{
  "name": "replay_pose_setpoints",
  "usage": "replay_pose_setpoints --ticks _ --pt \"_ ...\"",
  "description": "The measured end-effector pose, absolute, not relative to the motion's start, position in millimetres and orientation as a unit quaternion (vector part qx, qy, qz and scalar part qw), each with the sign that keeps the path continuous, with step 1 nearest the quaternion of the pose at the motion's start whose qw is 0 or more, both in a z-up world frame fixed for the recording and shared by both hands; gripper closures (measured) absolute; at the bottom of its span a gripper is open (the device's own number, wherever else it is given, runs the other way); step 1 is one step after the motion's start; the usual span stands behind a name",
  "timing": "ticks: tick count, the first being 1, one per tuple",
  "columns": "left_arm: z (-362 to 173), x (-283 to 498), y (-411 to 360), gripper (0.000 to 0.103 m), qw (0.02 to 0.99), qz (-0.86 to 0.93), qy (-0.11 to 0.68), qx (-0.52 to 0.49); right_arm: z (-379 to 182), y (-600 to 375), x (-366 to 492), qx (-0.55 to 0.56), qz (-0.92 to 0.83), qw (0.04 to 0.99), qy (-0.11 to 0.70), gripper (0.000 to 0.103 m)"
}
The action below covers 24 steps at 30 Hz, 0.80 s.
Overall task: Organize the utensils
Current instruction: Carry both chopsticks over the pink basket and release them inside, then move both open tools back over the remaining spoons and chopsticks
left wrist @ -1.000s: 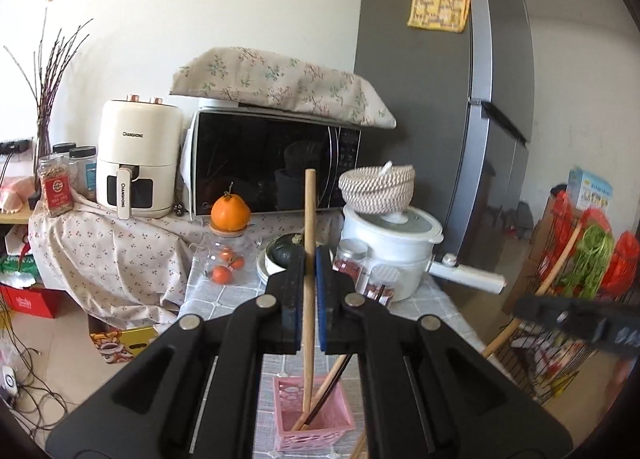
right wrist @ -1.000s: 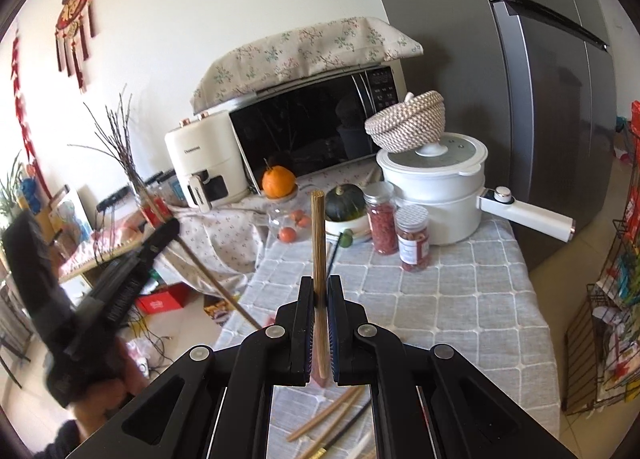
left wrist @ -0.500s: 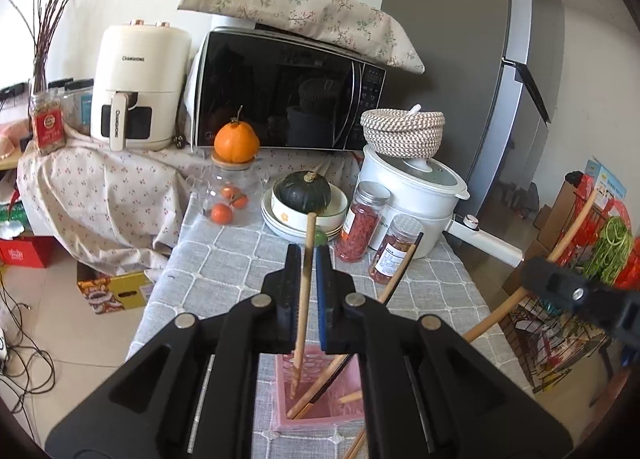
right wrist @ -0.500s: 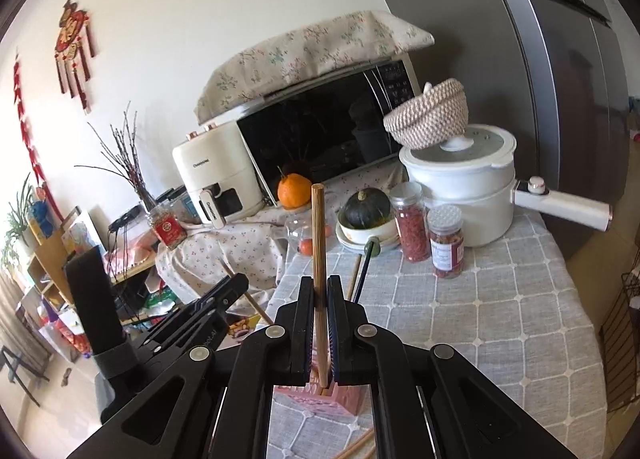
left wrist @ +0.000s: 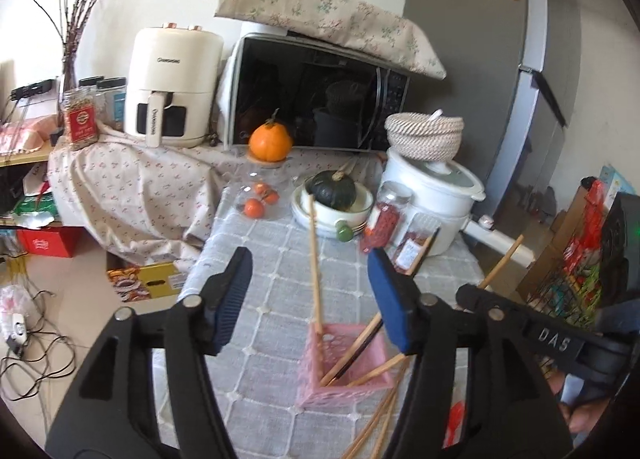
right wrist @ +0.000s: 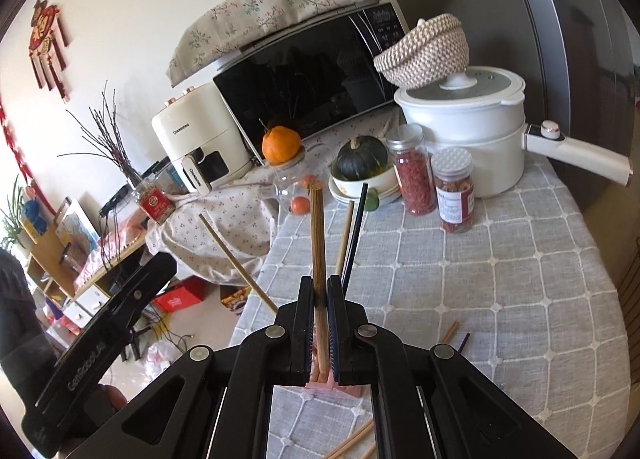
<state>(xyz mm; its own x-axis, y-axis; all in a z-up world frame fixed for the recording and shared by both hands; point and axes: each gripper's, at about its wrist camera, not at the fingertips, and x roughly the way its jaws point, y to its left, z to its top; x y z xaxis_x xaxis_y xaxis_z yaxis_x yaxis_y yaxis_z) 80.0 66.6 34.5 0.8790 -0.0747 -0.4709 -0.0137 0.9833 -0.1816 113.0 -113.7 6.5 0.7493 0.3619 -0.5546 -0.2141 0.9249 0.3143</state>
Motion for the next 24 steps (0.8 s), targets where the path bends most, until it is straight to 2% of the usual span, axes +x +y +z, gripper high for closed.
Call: replay_pose_setpoints --ticks 2,5,7,9,11,14,18,24 --pt "30.5 79.1 71.4 0.037 0.961 -0.007 0.261 -0.087 2.8 -113.7 115.6 0.124 0.160 0.924 0.324 0.095" --pt "25.0 76.7 79.1 0.027 0.956 -0.004 0.278 -0.093 0.4 -114.4 117.3 0.134 0.165 0.921 0.326 0.093" --pt "20.7 74.7 83.2 0.022 0.953 -0.005 0.289 -0.093 2.4 -117.0 116.7 0.142 0.171 0.920 0.322 0.083" --pt "16.3 72.9 83.0 0.021 0.950 -0.004 0.300 -0.089 7.3 -120.8 113.5 0.149 0.177 0.921 0.314 0.062" --pt "10.2 71.9 80.7 0.021 0.946 -0.008 0.315 -0.082 15.3 -125.9 107.3 0.155 0.182 0.923 0.300 0.050" --pt "1.6 68.2 75.1 0.020 0.939 -0.018 0.336 -0.072 30.4 -136.0 94.3 0.157 0.188 0.927 0.283 0.045" --pt "-11.1 61.8 62.7 0.017 0.927 -0.048 0.368 -0.056 41.9 -149.6 76.7 0.140 0.182 0.935 0.272 0.032" --pt "-40.2 58.3 42.2 0.015 0.890 -0.103 0.441 -0.045 29.1 -170.9 54.0 0.069 0.134 0.944 0.295 0.024"
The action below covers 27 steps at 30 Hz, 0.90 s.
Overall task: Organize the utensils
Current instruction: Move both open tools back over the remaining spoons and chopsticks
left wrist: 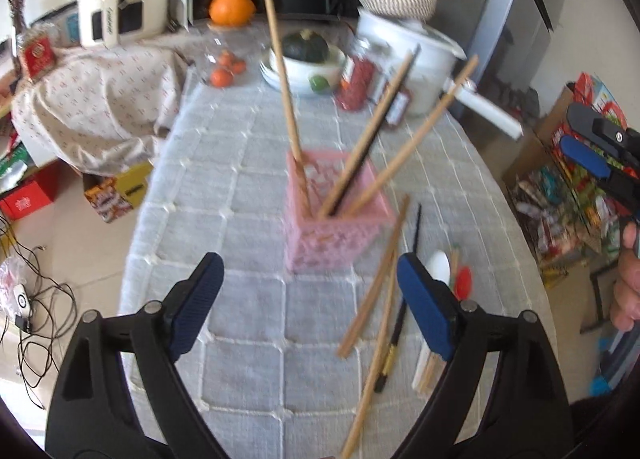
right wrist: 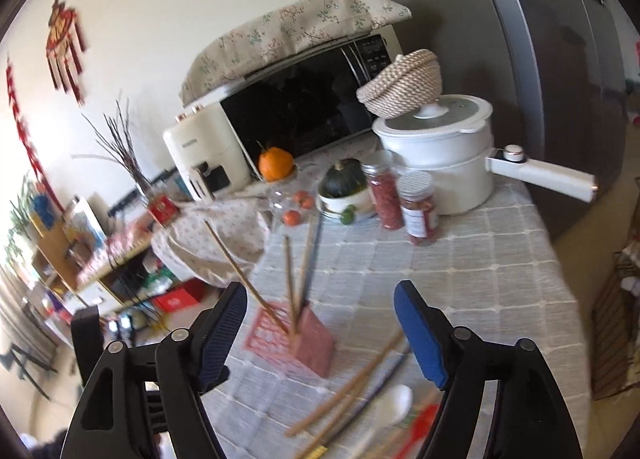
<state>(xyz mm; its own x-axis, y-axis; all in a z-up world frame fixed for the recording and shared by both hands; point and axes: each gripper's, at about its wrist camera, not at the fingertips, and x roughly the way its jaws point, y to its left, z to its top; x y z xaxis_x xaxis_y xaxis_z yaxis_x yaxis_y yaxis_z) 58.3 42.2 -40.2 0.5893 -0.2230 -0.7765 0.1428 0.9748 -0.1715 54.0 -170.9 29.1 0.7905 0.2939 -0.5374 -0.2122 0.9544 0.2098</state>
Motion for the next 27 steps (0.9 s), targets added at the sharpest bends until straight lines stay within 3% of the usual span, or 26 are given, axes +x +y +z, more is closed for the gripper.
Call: replay_pose_setpoints --ticks 18,23,27 --pt "-78.6 61.1 -49.9 0.015 0.818 -0.188 0.543 0.032 -50.9 -244.3 36.7 0.056 0.018 0.882 0.468 0.023" --pt "-82.8 75.2 -84.5 0.026 0.806 -0.216 0.550 0.037 -60.5 -269.9 33.6 0.068 0.000 0.871 0.486 0.023" --pt "-97.2 89.2 -101.3 0.043 0.795 -0.212 0.568 0.033 -62.4 -285.1 32.4 0.080 -0.009 0.867 0.491 0.023"
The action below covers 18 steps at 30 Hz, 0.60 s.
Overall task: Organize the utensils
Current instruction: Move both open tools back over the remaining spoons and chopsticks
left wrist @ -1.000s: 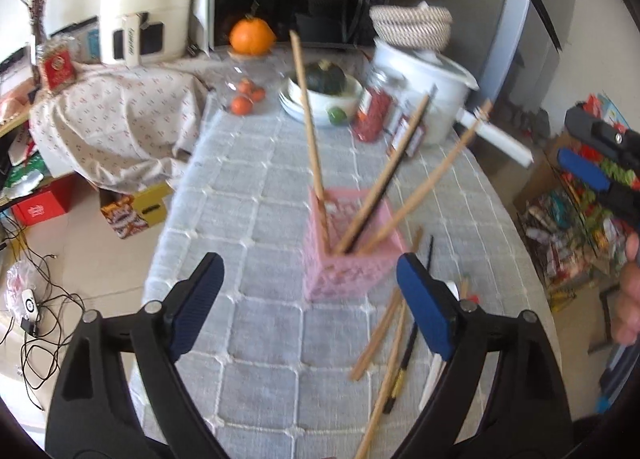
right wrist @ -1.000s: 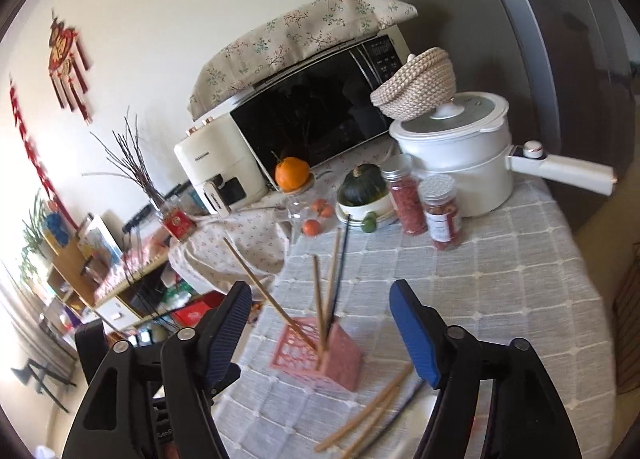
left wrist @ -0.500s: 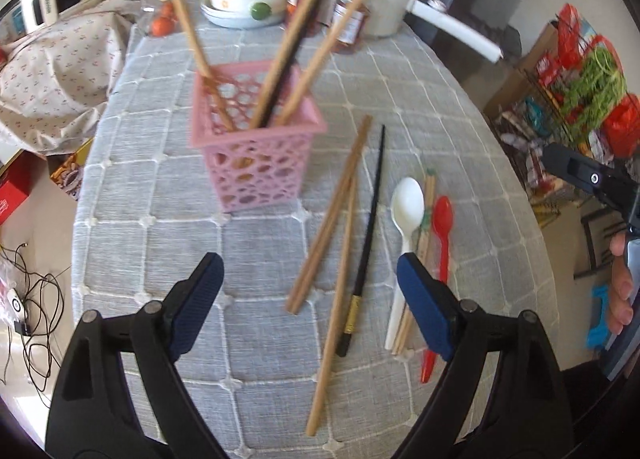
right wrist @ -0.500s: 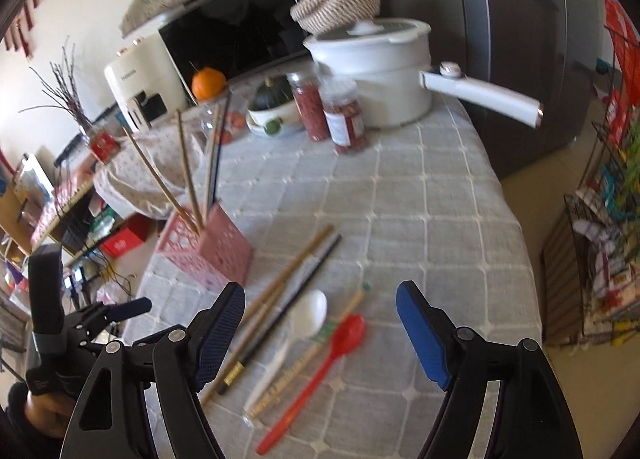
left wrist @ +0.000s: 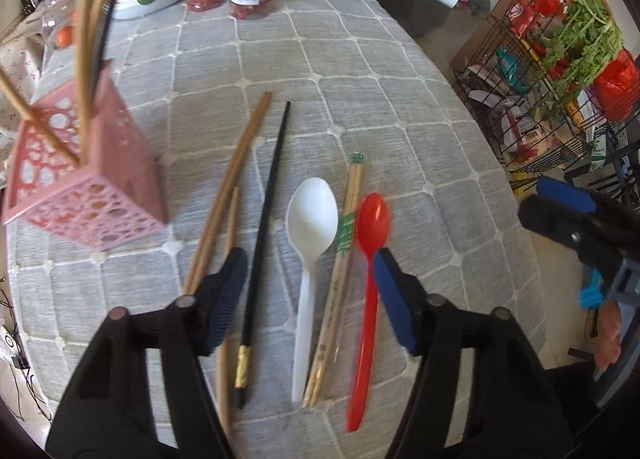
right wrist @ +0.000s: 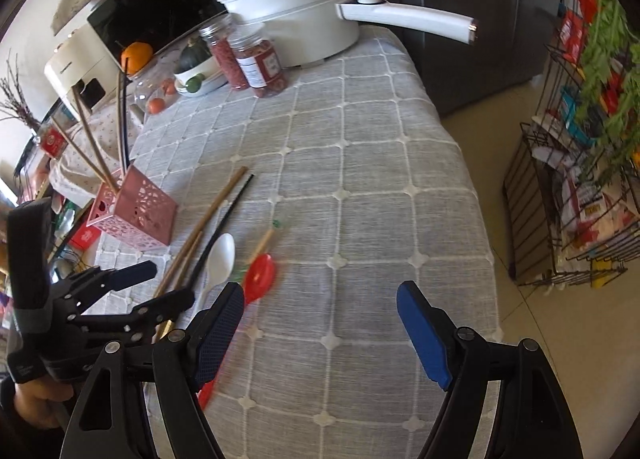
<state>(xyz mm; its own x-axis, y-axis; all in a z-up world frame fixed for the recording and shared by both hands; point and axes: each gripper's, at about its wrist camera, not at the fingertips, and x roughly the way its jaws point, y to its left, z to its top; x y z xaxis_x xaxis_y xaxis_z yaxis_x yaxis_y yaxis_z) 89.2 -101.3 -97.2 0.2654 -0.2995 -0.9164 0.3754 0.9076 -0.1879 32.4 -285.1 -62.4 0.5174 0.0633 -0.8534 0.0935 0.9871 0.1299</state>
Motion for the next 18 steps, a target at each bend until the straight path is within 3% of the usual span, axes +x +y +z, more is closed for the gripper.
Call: replay_pose_setpoints --ticks 6,12,18 --pt "-108.4 98.4 -113.7 0.046 0.791 -0.200 0.578 0.027 -63.2 -294.7 32.6 0.081 -0.015 0.865 0.495 0.023" --pt "-117.1 107.4 -117.4 0.058 0.786 -0.190 0.588 0.013 -66.4 -303.9 32.9 0.088 -0.020 0.862 0.499 0.023" --pt "-123.5 113.5 -120.1 0.058 0.785 -0.176 0.594 0.011 -68.8 -310.6 32.8 0.094 -0.026 0.859 0.502 0.023"
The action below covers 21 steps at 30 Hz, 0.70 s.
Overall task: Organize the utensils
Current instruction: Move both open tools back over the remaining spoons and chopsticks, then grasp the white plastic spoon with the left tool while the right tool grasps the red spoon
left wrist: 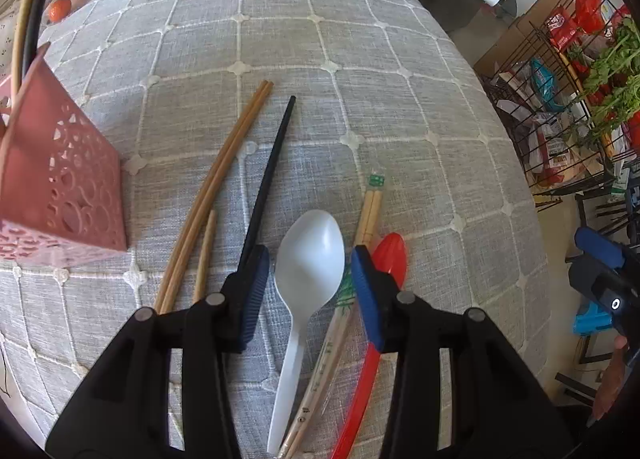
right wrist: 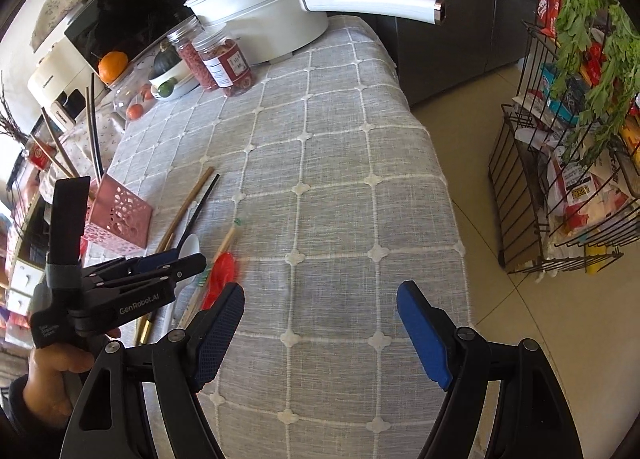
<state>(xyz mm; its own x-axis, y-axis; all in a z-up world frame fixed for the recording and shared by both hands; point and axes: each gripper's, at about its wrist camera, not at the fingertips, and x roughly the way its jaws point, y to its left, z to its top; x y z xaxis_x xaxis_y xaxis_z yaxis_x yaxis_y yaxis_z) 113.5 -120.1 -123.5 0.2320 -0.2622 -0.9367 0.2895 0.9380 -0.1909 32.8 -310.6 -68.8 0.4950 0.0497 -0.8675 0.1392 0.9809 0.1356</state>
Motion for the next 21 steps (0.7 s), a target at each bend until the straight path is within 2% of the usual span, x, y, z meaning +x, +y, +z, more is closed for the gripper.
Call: replay_pose_setpoints --ticks 3,5,21 --pt "-124.7 114.6 -120.0 0.059 0.785 -0.173 0.595 0.012 -70.3 -311.4 32.6 0.095 -0.028 0.858 0.504 0.023" --pt "-124.3 115.0 -120.6 0.066 0.787 -0.172 0.593 0.015 -71.3 -311.7 32.8 0.095 -0.030 0.857 0.506 0.023" --pt "-56.7 80.0 -76.7 0.066 0.841 -0.204 0.502 0.012 -93.1 -272.6 57.6 0.082 -0.023 0.835 0.543 0.023"
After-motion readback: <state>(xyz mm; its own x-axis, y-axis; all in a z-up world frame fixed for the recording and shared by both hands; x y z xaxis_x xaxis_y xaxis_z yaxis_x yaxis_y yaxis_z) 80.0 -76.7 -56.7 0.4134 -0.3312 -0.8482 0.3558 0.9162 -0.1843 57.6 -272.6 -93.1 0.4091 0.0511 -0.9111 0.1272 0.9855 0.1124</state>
